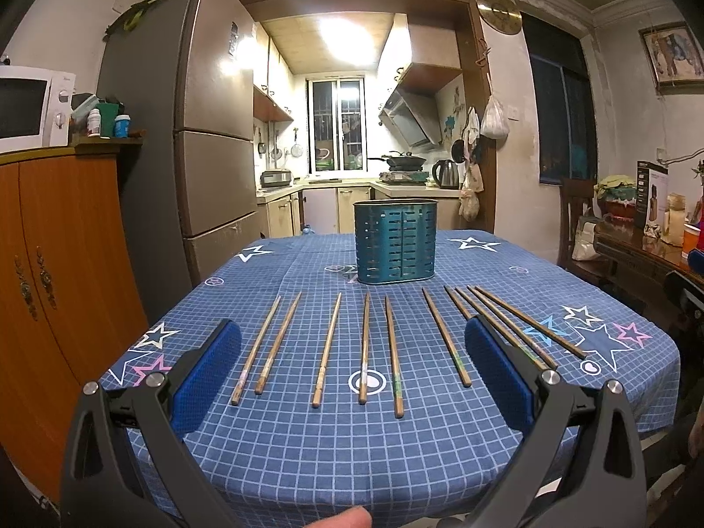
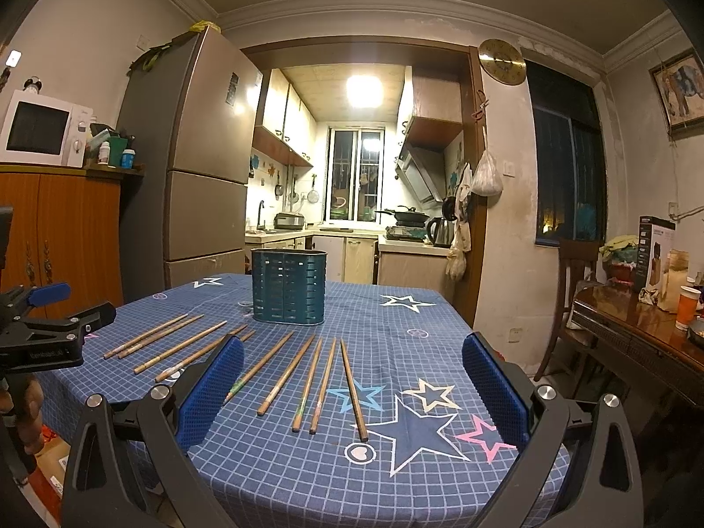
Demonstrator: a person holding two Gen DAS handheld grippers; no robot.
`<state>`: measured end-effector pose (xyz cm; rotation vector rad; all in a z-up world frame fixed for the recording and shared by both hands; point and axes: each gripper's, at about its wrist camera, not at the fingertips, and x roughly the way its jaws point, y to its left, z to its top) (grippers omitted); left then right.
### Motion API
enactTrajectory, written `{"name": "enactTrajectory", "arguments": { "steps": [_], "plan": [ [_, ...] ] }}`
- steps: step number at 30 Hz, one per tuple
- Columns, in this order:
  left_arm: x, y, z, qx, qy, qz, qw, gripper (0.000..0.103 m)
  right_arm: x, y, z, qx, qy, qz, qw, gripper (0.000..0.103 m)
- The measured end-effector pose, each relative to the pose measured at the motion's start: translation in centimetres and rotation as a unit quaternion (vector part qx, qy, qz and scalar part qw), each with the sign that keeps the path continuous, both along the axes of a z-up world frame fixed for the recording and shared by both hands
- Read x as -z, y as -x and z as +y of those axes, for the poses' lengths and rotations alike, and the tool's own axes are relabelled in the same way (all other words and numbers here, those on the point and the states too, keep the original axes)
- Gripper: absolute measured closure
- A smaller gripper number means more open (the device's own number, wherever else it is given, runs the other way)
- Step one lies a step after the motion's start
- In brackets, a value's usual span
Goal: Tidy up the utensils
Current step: 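Move both open tools down toward the row of wooden chopsticks, then close the right tool on a single wooden chopstick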
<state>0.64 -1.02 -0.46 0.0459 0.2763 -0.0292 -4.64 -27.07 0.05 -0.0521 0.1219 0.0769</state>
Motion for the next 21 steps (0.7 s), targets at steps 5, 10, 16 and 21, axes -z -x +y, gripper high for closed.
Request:
{"name": "enactTrajectory", "arguments": {
  "steps": [5, 10, 16, 21],
  "plan": [
    [-0.9, -0.4, 2.7, 0.001, -0.004, 0.001, 1.0, 0.005, -0.8, 1.0, -0.7, -0.011, 0.007, -0.018, 1.0, 0.003],
    [-2.7, -1.4, 9.5, -0.054, 0.006, -0.004, 0.9985, 0.005, -2.3, 2.2, -2.6, -0.025, 0.001, -0.028, 0.999, 0.003],
    [-2.8, -1.3, 14.7, -0.088, -0.004, 0.004, 0.9961, 0.005, -1.4, 1.7, -4.5, -0.073, 0.003, 0.008, 0.997, 0.02],
    [-0.4, -3.3, 15.3, -0.074, -0.008, 0.047, 0.9961, 0.008, 3.3, -2.4, -3.9, -0.101, 0.009, 0.1, 0.99, 0.058]
  ]
}}
